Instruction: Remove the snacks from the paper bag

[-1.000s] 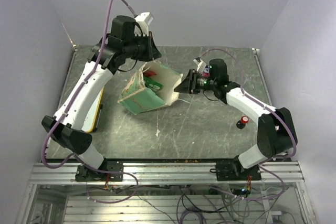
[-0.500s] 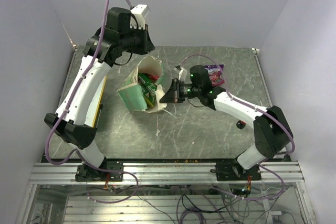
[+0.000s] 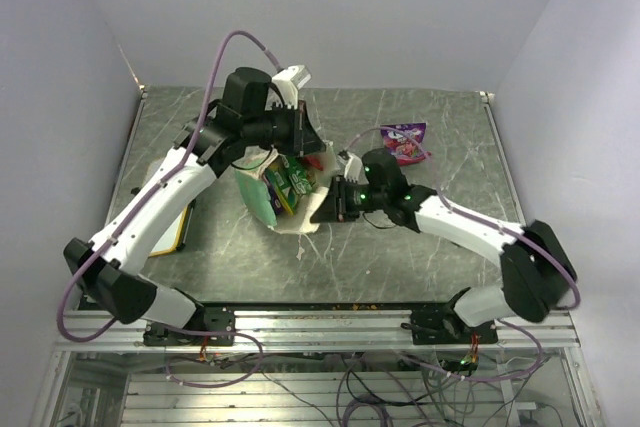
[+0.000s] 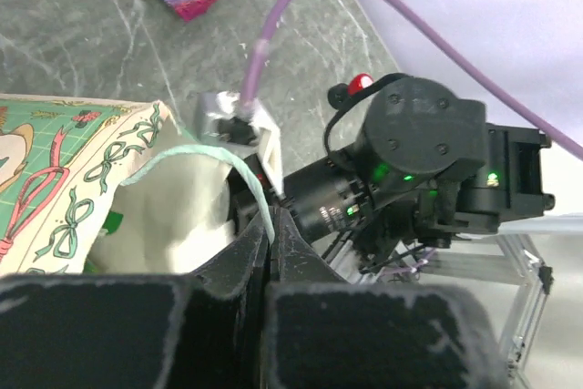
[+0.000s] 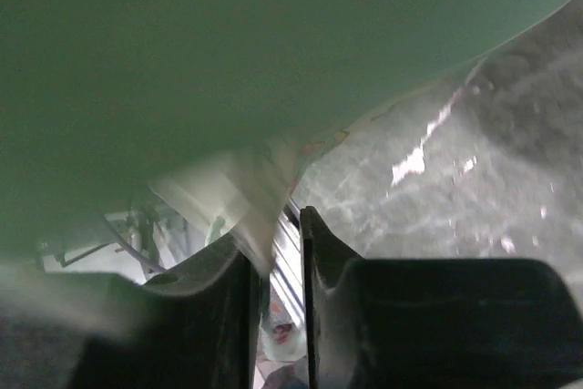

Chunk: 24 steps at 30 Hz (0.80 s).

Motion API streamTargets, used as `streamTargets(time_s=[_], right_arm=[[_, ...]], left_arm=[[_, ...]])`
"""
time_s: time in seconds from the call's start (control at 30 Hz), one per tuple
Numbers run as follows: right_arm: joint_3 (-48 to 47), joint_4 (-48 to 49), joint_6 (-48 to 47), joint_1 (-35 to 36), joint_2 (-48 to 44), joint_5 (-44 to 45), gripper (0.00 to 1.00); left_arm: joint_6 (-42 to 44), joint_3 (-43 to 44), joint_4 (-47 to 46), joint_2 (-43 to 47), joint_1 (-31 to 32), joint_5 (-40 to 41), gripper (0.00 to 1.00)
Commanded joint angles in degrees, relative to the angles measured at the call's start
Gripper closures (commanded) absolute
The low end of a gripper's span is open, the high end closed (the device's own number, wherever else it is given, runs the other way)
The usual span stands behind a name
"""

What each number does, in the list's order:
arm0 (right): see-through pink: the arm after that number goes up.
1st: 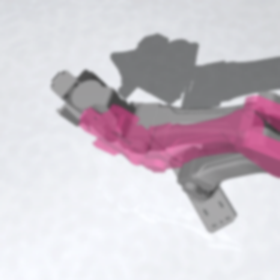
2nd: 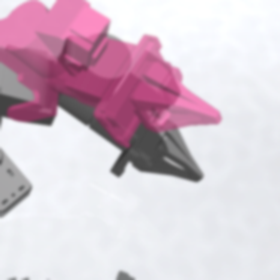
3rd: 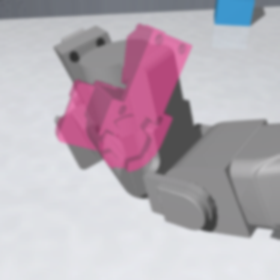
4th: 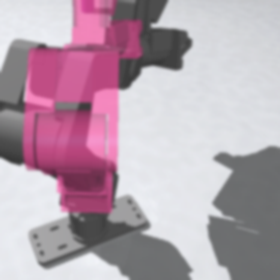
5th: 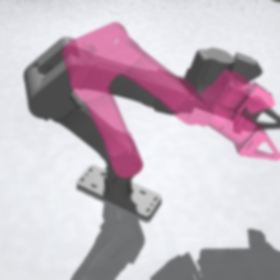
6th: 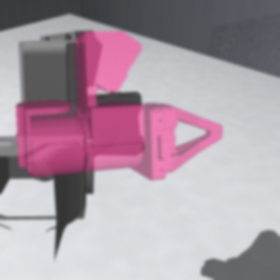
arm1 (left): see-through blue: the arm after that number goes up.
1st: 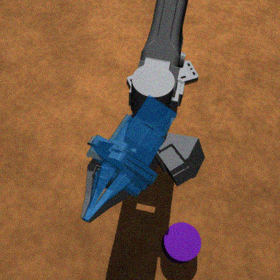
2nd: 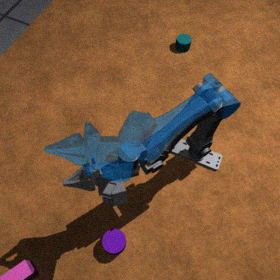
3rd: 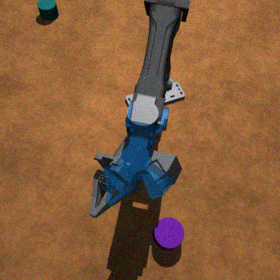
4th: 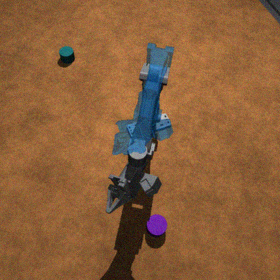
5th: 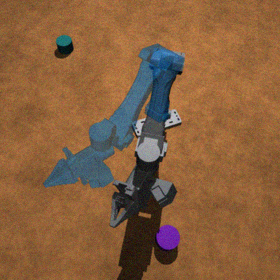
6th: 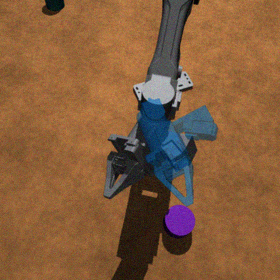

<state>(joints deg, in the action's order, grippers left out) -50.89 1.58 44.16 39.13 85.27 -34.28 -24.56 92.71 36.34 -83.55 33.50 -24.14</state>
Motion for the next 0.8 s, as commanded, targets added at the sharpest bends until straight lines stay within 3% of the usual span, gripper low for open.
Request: streamTargets(time_s=[0.0, 0.07, 0.23, 0.33, 0.5, 0.6, 0.77], right_arm=[[3.41, -11.81, -4.91, 0.12, -10.51, 9.23, 0.73], [5.08, -14.49, -6.10, 0.10, -14.09, 12.05, 0.62], [6.08, -18.60, -9.87, 0.09, -19.33, 17.88, 0.19], [4.46, -19.15, -12.11, 0.06, -21.30, 19.61, 0.01], [-2.79, -18.67, -8.05, 0.13, -20.24, 17.97, 0.00], [-0.82, -11.36, -4.26, -0.02, -22.69, 14.15, 0.00], [2.28, -8.62, -3.73, -0.44, -27.02, 14.70, 0.00]], left_arm=[[-4.66, -3.15, -6.29, 5.42, 0.39, -1.76, 0.93], [-4.28, -3.27, -5.14, 5.76, 0.43, -2.16, 0.93], [-4.60, -3.18, -2.81, 4.63, 0.39, -1.66, 0.93], [-7.08, -3.39, -3.25, 4.42, 0.43, -0.97, 0.93], [-9.53, -0.38, -2.29, 4.25, 0.41, 0.59, 0.93], [-9.96, -0.13, -2.05, 4.75, 0.43, 1.83, 0.93], [-10.45, 0.60, -0.73, 4.45, 0.34, 3.79, 0.93]])
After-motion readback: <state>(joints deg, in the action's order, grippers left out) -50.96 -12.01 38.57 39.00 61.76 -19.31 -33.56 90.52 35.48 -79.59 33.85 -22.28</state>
